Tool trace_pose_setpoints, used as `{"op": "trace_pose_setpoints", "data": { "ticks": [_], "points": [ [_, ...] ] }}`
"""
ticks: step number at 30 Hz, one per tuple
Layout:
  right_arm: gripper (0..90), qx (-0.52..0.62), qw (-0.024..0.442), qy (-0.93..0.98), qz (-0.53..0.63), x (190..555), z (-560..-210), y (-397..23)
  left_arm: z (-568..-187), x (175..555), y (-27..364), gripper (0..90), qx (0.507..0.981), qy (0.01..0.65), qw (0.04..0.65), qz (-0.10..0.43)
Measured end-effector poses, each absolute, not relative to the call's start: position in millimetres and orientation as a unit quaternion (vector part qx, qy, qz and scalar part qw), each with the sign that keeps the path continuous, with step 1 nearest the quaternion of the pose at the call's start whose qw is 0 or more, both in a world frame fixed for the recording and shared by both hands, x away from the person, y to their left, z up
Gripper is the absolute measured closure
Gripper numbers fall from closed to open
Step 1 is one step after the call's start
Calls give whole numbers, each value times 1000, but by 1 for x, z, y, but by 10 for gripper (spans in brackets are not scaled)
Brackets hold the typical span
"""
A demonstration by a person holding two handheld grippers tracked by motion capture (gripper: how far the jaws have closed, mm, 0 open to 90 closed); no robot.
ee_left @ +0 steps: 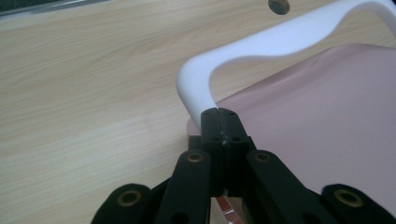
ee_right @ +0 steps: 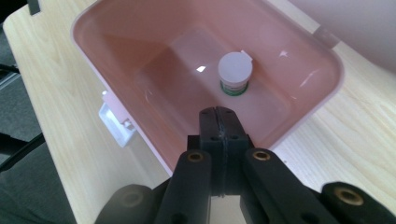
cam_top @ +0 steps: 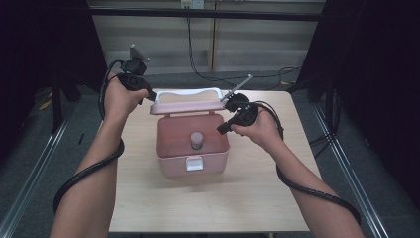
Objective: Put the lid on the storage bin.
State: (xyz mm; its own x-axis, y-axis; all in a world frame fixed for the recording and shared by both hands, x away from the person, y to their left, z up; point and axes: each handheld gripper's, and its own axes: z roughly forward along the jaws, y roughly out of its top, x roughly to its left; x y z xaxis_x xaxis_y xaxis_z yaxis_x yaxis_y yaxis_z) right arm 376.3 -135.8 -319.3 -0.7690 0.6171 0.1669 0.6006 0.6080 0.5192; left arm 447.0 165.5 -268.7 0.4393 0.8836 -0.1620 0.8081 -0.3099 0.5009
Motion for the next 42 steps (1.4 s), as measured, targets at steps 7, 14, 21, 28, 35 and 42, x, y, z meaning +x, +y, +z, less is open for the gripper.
{"op": "trace_pose_setpoints", "data": {
  "ticks": [7, 14, 21, 28, 35, 42],
  "points": [
    [900, 341, 16, 896, 283, 371, -325, -144, -274, 445, 168, 900, 806, 524, 265, 73],
    [900, 328, 19, 904, 272, 364, -332, -144, -277, 442, 168, 859, 802, 527, 270, 73],
    [900, 323, 22, 906, 273, 361, -335, -144, -281, 440, 173, 804, 797, 534, 272, 77],
    [900, 323, 18, 906, 274, 360, -340, -145, -286, 437, 183, 747, 793, 540, 271, 82],
    [900, 322, 17, 907, 272, 357, -347, -145, -295, 434, 193, 731, 790, 546, 268, 80],
    [891, 320, 15, 908, 270, 355, -353, -145, -303, 431, 198, 718, 790, 548, 264, 78]
  ]
}}
